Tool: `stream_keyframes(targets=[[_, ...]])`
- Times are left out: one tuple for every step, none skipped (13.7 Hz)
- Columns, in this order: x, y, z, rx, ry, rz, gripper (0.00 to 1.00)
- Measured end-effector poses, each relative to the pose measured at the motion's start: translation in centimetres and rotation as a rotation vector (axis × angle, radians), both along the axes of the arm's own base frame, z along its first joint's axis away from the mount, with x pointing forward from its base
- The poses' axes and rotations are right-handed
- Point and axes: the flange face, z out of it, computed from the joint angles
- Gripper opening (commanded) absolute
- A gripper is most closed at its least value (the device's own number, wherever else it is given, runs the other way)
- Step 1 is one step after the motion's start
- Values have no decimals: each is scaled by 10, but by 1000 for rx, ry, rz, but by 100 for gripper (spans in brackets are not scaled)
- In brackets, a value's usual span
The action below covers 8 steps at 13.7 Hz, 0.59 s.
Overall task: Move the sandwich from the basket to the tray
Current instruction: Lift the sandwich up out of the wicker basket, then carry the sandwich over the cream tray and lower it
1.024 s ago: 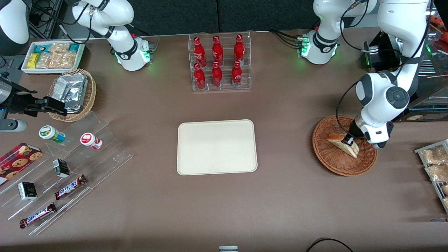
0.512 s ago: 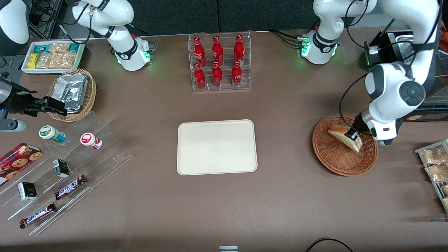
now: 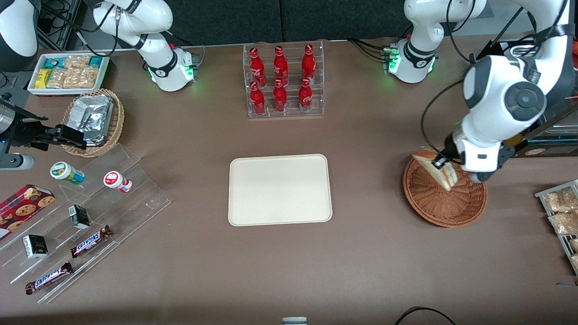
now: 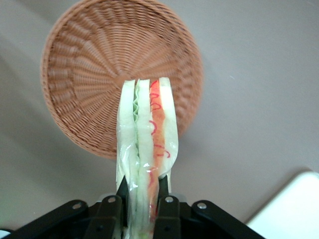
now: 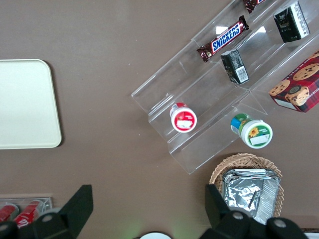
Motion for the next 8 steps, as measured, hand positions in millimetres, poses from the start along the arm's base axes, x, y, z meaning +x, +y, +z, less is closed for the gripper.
stream_keyframes(targets=[[-1,-19,7,-4,-12,-34,24],[-3,-39,13,-8,-23,-71,24],[-5,-59,16,-5,-33,-112,24],[-8,-79,17,3,-39,-156,24],[-11,-99,16,6,-43,-196,25],[-13,-119,16,4,-46,-232,25],[-15,-138,15,-2,-47,-266,25],[-16,-157,13,-6,-48,-300,25]])
